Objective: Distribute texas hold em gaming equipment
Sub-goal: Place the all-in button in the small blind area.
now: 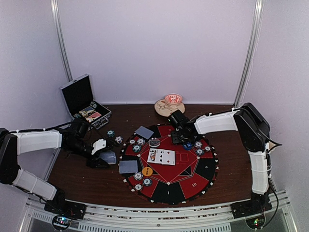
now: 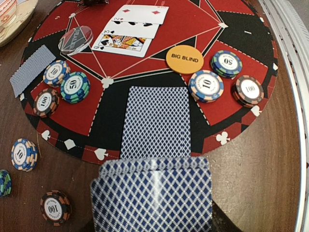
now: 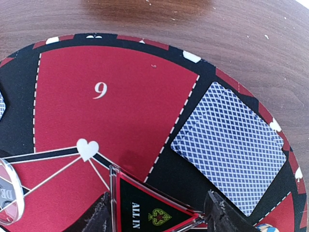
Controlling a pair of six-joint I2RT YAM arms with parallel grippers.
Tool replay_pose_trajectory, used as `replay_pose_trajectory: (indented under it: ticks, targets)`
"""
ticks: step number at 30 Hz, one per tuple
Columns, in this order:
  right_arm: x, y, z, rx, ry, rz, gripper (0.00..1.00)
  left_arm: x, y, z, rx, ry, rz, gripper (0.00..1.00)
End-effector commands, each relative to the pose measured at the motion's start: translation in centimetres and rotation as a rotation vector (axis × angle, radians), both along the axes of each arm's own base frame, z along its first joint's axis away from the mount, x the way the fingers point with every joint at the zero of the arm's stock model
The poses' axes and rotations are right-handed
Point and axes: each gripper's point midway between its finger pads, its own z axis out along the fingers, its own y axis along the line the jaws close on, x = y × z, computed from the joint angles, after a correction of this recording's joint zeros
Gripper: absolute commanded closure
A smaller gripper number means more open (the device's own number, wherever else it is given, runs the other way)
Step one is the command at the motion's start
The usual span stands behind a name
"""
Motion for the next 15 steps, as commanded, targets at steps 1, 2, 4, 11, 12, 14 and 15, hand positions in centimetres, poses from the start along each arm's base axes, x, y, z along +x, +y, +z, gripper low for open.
replay_pose_trajectory:
  ticks: [1,2,4,11,12,14,15]
  targets:
    - [1.0,-0.3,1.0,-0.013,-0.032,-0.012,0.34,0.2,-0.3,0.2,-0.02,-0.012,-0.014,0.47]
    - [1.0,-0.3,1.2,-0.012,-0.033,-0.011,0.33,0.2,-0.3,0.2,-0.02,-0.012,-0.013,0.47]
    - [1.0,-0.3,1.6,-0.009,-0.037,-0.01,0.3,0.2,-0.3,0.2,-0.02,-0.013,-0.014,0.47]
    - [1.0,-0.5,3.0,-0.008,-0.057,-0.018,0.16,0.2,-0.3,0.2,-0.021,-0.012,-0.013,0.47]
    - [0.9,-0.4,3.3,-0.005,-0.061,-0.015,0.15,0.2,-0.3,0.2,-0.021,-0.014,-0.013,0.47]
    - [0.7,-0.2,4.3,-0.001,-0.081,-0.003,0.11,0.2,-0.2,0.3,-0.021,-0.014,-0.012,0.47]
    - [0.5,0.1,4.9,0.001,-0.094,0.006,0.09,0.2,-0.3,0.3,-0.021,-0.015,-0.014,0.47]
